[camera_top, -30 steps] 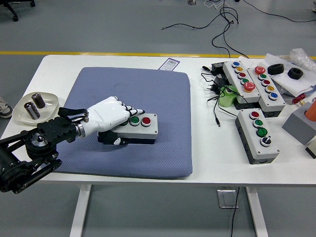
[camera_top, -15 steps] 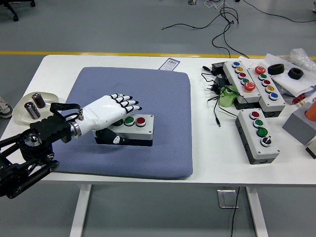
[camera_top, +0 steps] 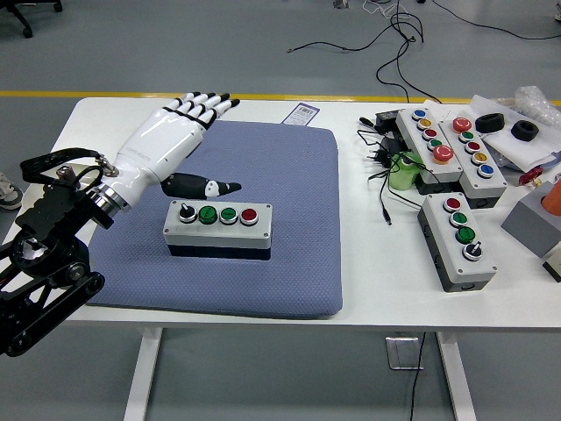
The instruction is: Pick up the button,place it on the desk,press the button,press the button
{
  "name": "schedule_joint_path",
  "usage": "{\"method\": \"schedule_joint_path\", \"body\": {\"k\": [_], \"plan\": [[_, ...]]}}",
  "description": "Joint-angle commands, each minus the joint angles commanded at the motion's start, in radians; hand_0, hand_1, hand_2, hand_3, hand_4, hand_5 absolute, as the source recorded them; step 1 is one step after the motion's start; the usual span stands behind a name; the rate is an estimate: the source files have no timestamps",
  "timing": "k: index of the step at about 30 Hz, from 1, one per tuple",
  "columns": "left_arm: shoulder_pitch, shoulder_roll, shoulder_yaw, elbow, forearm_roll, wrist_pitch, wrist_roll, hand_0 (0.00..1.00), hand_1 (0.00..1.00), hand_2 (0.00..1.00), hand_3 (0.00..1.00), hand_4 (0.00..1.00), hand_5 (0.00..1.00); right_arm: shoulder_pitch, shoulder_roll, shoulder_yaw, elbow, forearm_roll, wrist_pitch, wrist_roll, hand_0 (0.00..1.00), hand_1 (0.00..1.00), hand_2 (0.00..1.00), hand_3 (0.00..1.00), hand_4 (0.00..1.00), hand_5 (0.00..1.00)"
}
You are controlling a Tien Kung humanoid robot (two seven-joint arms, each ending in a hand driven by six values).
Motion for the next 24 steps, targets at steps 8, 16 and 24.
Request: {"method": "schedule_joint_path", "body": {"k": [8,16,24], "plan": [[0.039,0.008,0.019,-0.121,-0.145,-0.145,0.190,0.002,0.002,0.002,0.634,0.640,0.998,-0.003,0.000,-0.004,0.000,0.001,0.000,0.000,0.552,0.647,0.698,0.618,0.297,0.123],[0.058,0.014,0.036,-0.148,-0.164,-0.387,0.337,0.002,0.002,0.002,0.727,0.601,0.998,0.000,0.000,-0.010,0.000,0.010,0.000,0.000,0.551,0.647,0.698,0.617,0.297,0.123],[0.056,0.026,0.059,-0.171,-0.166,-0.454,0.347,0.002,0.002,0.002,0.725,0.583,0.998,0.007,0.000,-0.010,0.000,0.013,0.000,0.000,0.551,0.647,0.698,0.617,0.297,0.123]]}}
